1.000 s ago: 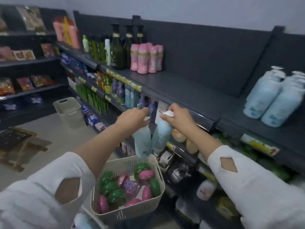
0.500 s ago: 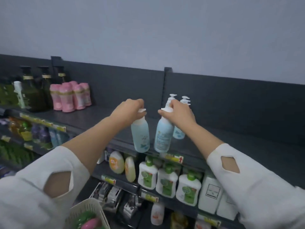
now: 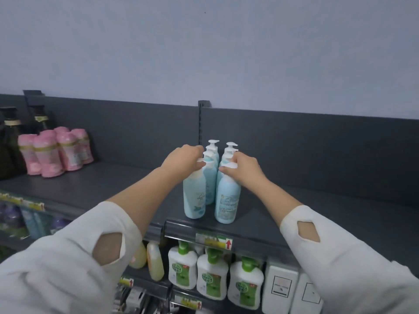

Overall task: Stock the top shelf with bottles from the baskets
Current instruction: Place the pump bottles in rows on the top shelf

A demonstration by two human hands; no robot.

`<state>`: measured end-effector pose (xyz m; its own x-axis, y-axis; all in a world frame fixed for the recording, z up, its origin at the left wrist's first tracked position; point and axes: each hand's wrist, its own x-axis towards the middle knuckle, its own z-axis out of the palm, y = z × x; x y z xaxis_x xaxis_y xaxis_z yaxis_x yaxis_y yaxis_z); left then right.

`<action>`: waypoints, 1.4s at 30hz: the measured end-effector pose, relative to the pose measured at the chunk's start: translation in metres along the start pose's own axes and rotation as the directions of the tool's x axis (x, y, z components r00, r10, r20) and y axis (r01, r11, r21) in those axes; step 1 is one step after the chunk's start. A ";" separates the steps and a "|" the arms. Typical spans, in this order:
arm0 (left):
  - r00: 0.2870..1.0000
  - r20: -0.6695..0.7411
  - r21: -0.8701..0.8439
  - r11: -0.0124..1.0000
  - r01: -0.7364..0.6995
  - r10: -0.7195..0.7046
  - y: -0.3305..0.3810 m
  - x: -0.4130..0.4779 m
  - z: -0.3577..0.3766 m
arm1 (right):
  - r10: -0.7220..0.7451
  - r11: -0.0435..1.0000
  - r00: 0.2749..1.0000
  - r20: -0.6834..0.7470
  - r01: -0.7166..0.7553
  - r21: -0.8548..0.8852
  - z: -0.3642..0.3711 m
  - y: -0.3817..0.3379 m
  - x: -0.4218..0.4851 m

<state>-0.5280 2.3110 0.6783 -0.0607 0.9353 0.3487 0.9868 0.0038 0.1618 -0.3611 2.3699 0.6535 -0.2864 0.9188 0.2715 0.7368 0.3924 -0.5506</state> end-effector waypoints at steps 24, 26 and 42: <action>0.999 -0.044 -0.659 0.752 -0.023 -0.008 -0.024 -0.010 0.059 | 0.087 0.886 0.994 0.058 -0.104 0.452 0.042 0.020 -0.039; 0.999 -0.044 -0.663 0.748 -0.020 -0.012 -0.024 -0.013 0.062 | 0.112 0.921 0.993 0.036 -0.117 0.371 0.052 0.021 -0.043; 0.998 0.045 -0.736 0.673 0.070 -0.054 -0.035 -0.018 0.087 | 0.303 0.944 0.947 -0.108 -0.283 0.170 0.079 0.025 -0.060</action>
<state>-0.5487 2.3243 0.5862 -0.1069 0.9488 0.2974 0.5499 -0.1928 0.8127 -0.3733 2.3277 0.5612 0.0181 0.9844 0.1752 0.6721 0.1178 -0.7310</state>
